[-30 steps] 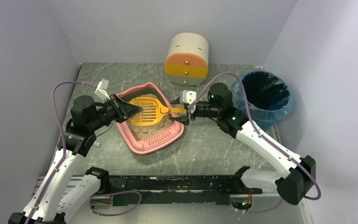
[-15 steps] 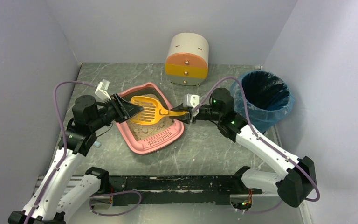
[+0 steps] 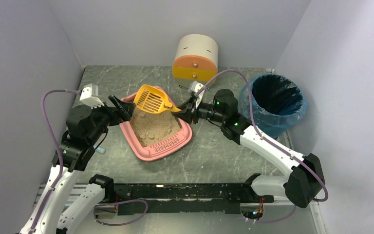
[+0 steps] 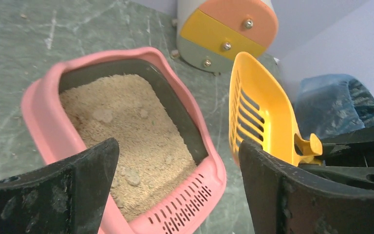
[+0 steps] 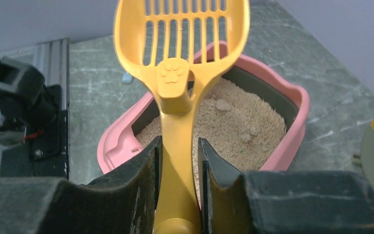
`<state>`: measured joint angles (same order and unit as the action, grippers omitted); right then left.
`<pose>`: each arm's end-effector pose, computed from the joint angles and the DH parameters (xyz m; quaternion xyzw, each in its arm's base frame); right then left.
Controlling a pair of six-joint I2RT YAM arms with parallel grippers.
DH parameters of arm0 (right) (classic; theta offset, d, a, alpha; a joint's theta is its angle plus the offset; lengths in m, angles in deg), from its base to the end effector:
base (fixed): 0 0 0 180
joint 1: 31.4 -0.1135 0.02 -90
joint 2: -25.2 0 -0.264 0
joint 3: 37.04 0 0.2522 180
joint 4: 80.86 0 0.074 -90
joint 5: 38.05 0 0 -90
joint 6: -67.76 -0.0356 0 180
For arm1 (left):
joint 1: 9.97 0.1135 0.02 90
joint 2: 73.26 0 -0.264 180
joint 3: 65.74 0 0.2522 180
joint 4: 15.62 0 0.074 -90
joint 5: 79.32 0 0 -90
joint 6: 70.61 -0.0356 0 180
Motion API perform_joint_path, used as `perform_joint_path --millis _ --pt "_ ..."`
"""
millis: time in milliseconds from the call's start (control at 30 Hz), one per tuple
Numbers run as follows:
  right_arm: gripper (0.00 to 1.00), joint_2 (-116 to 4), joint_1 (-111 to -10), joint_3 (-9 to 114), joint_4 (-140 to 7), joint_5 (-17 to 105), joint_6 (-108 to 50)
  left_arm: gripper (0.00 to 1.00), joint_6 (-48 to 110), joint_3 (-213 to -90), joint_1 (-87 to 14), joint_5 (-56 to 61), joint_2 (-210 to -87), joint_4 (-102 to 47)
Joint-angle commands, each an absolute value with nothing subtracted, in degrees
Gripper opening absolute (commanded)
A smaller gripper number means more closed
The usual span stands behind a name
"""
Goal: Clean the litter box
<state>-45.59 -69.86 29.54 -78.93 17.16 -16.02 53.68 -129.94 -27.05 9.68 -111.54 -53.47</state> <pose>0.2123 0.1946 0.3332 -0.4546 0.5807 0.3907 0.5508 0.1402 -0.0437 0.3646 -0.1108 0.7688 -0.2791 0.5646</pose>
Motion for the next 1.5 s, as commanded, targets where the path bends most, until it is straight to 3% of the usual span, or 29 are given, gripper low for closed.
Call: perform_joint_path --millis 0,200,400,600,1100,1267,1467 --pt "0.00 -44.4 -69.9 30.1 -77.8 30.5 -29.4 0.97 49.0 -130.5 -27.1 16.7 -110.1 -56.0" --pt "0.00 -47.9 -73.8 36.3 -61.7 41.5 -34.2 0.97 51.6 -125.1 -27.1 21.6 -110.0 -57.3" --pt "0.00 -52.9 -77.4 44.4 -47.9 50.4 -35.2 0.97 51.9 -121.4 -27.1 19.2 -112.9 -55.9" --pt "0.00 -64.0 -81.3 58.0 -32.0 56.2 -35.4 0.97 55.9 -120.2 -27.0 21.8 -115.5 -55.9" --pt "0.04 -73.9 -84.9 67.8 -22.1 53.9 -32.5 0.74 51.2 -123.4 -26.9 9.6 -123.0 -49.7" --pt "0.06 -76.5 -84.9 72.0 -18.1 53.7 -33.2 0.76 49.4 -125.2 -26.9 10.5 -125.9 -51.4" --pt "0.00 -79.7 -84.9 73.4 -15.9 52.9 -32.7 0.77 44.7 -127.7 -26.9 16.9 -126.9 -56.9"
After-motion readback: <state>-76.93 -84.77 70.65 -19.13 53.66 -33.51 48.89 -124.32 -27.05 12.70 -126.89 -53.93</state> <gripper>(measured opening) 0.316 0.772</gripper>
